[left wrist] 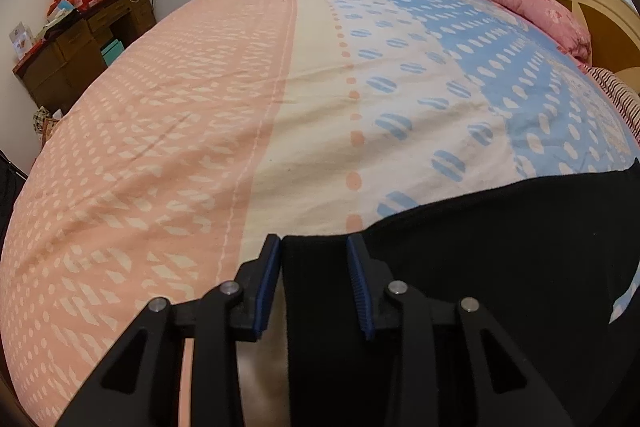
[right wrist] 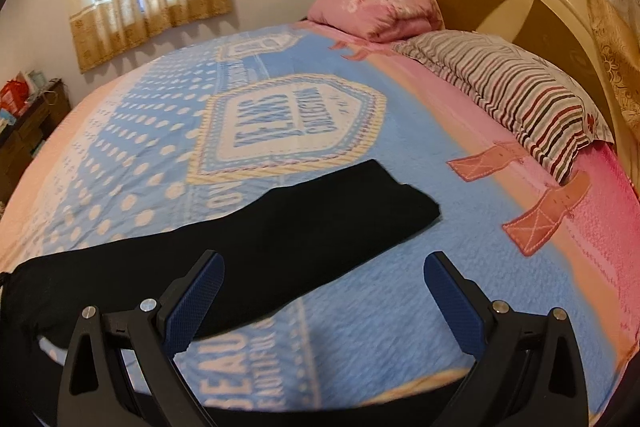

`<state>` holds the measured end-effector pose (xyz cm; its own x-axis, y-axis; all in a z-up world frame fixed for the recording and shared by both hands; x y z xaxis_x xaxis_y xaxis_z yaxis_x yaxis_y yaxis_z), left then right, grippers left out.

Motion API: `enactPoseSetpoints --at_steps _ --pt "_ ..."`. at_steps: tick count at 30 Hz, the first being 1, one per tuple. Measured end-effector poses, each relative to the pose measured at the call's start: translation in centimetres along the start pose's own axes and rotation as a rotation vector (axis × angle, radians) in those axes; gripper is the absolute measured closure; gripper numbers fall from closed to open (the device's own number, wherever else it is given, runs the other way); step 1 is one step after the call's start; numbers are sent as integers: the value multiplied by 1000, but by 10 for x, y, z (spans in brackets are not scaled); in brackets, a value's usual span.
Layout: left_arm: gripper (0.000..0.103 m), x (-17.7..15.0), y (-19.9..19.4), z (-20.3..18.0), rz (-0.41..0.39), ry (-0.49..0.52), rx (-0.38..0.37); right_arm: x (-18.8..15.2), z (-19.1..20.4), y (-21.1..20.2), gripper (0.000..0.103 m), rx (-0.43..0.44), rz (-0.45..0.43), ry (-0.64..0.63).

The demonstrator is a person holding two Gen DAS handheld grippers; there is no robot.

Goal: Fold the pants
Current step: 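Lower both tools onto the pants legs' hems and close both grippers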

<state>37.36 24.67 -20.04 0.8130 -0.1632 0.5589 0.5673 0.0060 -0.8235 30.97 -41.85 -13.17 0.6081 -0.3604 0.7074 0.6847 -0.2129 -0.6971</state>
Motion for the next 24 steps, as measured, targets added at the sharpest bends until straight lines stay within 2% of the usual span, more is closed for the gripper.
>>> enactPoseSetpoints --at_steps 2,5,10,12,13,14,21,24 --pt "63 0 2 1 10 3 10 8 -8 11 2 -37 6 -11" --pt "63 2 3 0 3 4 5 20 -22 28 2 -59 29 9" --pt "62 5 6 -4 9 37 7 42 -45 58 2 -34 76 75" --pt "70 5 6 -3 9 43 2 53 -49 72 2 -50 79 65" --pt "86 5 6 -3 3 46 -5 57 -49 77 2 -48 82 63" --pt "87 5 5 -3 0 50 -24 62 -50 85 2 -44 94 63" --pt "87 5 8 -4 4 37 -26 82 -55 148 2 -21 172 74" --pt "79 5 9 -6 10 53 7 84 -53 167 2 -14 195 54"
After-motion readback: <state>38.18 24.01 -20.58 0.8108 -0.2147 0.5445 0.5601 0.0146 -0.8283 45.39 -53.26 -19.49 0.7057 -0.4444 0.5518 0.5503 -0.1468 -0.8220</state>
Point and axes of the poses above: each gripper's, at about its wrist camera, not at the fingertips, and y roughly the way its jaws point, z to its left, x to its top, the point moved 5 cm from there along y, roughly the way its jaws point, and after that the axes turned 9 degrees about y, right-handed, at the moved point
